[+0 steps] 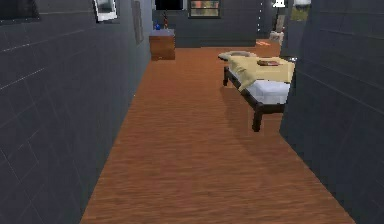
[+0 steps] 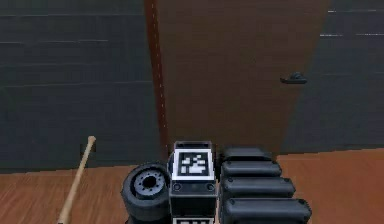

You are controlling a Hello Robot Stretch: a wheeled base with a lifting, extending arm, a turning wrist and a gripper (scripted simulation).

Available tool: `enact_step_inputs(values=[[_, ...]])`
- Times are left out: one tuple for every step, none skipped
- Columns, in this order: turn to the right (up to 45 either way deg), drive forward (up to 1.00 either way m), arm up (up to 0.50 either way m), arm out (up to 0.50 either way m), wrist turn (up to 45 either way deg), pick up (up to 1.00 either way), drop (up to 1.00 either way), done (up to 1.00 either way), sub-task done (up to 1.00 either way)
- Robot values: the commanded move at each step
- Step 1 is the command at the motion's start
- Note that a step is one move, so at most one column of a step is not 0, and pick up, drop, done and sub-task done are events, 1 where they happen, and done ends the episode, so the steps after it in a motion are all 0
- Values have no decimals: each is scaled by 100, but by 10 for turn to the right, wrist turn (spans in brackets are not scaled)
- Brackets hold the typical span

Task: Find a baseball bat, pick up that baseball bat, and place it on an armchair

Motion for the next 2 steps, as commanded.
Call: enact_step_inputs(values=[[-30, 0, 0, 0, 0, 0, 0, 0, 0], [0, 100, 0, 0, 0, 0, 0, 0, 0]])
